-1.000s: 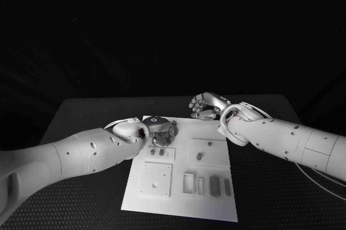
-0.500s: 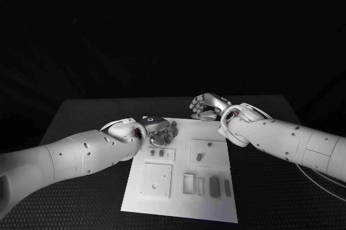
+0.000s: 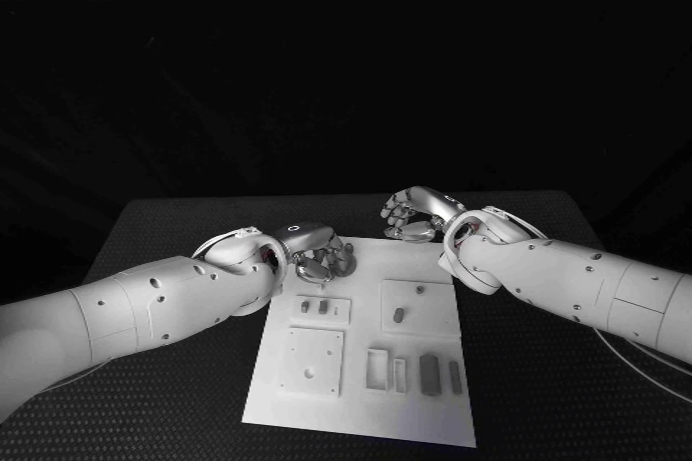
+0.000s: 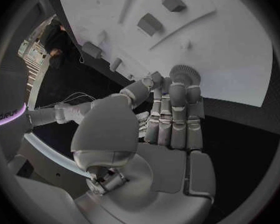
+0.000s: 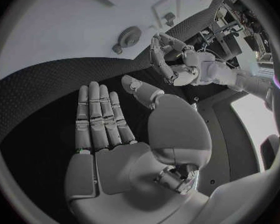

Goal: Assemble the parts on the task board

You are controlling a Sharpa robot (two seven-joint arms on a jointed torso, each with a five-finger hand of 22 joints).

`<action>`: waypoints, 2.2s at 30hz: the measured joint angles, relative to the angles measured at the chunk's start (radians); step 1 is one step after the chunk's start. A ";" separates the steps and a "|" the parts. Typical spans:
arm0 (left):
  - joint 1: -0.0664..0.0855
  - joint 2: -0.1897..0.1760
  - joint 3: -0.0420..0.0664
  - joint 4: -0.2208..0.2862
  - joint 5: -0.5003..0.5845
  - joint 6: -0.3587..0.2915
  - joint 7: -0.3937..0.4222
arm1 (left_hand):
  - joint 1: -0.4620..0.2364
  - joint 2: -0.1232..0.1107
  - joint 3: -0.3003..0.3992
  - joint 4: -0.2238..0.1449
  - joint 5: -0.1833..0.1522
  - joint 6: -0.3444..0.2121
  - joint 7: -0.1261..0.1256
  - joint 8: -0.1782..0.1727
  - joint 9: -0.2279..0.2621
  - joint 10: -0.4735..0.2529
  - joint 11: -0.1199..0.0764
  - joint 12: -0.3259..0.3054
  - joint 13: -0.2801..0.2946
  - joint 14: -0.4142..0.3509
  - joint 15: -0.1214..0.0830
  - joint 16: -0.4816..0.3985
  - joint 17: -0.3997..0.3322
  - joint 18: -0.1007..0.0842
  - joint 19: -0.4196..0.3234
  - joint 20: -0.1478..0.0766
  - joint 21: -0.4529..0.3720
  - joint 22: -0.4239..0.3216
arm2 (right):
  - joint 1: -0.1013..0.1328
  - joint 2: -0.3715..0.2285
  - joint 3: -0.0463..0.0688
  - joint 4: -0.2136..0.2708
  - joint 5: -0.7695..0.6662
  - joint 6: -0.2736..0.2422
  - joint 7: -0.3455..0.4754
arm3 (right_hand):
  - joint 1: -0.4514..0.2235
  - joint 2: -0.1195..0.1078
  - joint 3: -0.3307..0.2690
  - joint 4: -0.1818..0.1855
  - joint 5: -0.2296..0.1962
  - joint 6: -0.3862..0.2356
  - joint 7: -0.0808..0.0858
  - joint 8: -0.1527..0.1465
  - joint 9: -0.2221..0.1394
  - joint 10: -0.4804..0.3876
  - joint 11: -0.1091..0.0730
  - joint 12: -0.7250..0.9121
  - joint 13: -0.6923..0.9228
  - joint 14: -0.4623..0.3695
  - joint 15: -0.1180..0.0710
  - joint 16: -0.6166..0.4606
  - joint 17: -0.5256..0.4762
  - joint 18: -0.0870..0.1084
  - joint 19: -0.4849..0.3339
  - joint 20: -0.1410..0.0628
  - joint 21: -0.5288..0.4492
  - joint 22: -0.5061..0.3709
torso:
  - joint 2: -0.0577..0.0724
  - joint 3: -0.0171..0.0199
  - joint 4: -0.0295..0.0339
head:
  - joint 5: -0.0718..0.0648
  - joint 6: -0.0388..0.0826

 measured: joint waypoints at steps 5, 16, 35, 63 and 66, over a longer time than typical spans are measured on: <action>0.001 -0.035 0.003 0.022 0.013 0.016 0.001 | 0.000 0.000 0.000 0.000 0.000 0.000 0.000 -0.003 0.000 0.000 0.000 0.000 0.000 0.000 0.000 0.000 -0.001 0.000 0.000 0.000 0.000 0.000 | 0.000 -0.005 0.000 0.001 0.000 0.000 0.000 | 0.000 0.000 0.000 0.000 0.000 0.000 0.000 0.000 -0.001 0.000 0.000 0.000 -0.001 0.000 0.000 0.000 -0.001 0.000 0.000 0.000 0.000 0.000 | 0.000 0.0000 -0.0002 | 0.000 0.000; 0.002 -0.085 0.003 0.037 0.023 0.049 0.001 | 0.000 -0.001 0.000 0.000 0.000 0.000 0.000 0.000 0.000 0.000 0.000 -0.003 0.001 0.005 -0.002 0.000 -0.001 0.000 0.004 -0.004 0.001 0.000 | 0.000 -0.011 0.000 0.005 0.001 0.001 0.000 | 0.000 0.000 0.000 0.000 0.000 0.000 0.000 0.000 -0.001 0.000 0.000 0.000 -0.002 0.000 0.000 0.000 -0.003 0.000 0.000 0.000 -0.004 0.000 | 0.000 -0.0007 0.0016 | -0.001 -0.002; 0.003 -0.077 0.002 0.005 0.026 0.082 0.003 | -0.011 -0.003 0.005 -0.001 0.000 0.000 0.000 -0.003 0.000 0.000 0.000 -0.004 0.001 0.011 0.000 0.000 -0.003 0.000 0.003 -0.003 0.004 0.000 | 0.000 -0.012 0.000 0.007 0.002 0.001 0.000 | 0.000 0.000 0.000 0.000 0.000 0.000 0.000 0.004 -0.002 0.000 0.000 0.000 -0.004 0.000 0.000 0.000 -0.005 0.000 0.000 0.000 -0.004 0.001 | 0.001 -0.0005 -0.0009 | 0.004 -0.004; 0.002 -0.046 -0.016 -0.030 0.025 0.101 0.004 | -0.005 0.000 0.004 -0.001 -0.006 0.001 -0.002 -0.002 -0.001 0.001 0.002 -0.012 -0.001 0.014 0.001 0.000 -0.004 0.000 0.007 0.000 0.004 0.000 | 0.001 -0.008 0.000 0.006 0.002 0.001 0.000 | 0.004 -0.004 0.000 0.000 0.000 0.000 0.000 0.004 -0.003 0.000 0.000 0.000 -0.006 0.001 -0.001 0.000 -0.008 0.000 0.000 0.000 -0.008 0.001 | 0.001 -0.0001 -0.0009 | 0.002 -0.011; 0.001 -0.039 -0.021 -0.038 0.025 0.102 0.005 | -0.005 0.000 0.004 -0.001 -0.002 0.000 -0.002 -0.002 -0.001 0.001 0.002 -0.012 -0.001 0.014 0.001 0.000 -0.004 0.000 0.007 0.000 0.004 0.000 | 0.001 -0.006 0.000 0.006 0.002 0.001 0.000 | 0.004 -0.004 0.000 0.000 0.000 0.000 0.000 0.003 -0.003 0.000 0.000 0.000 -0.006 0.001 -0.001 0.000 -0.008 0.000 0.000 0.000 -0.008 0.002 | 0.001 0.0000 -0.0011 | 0.003 -0.011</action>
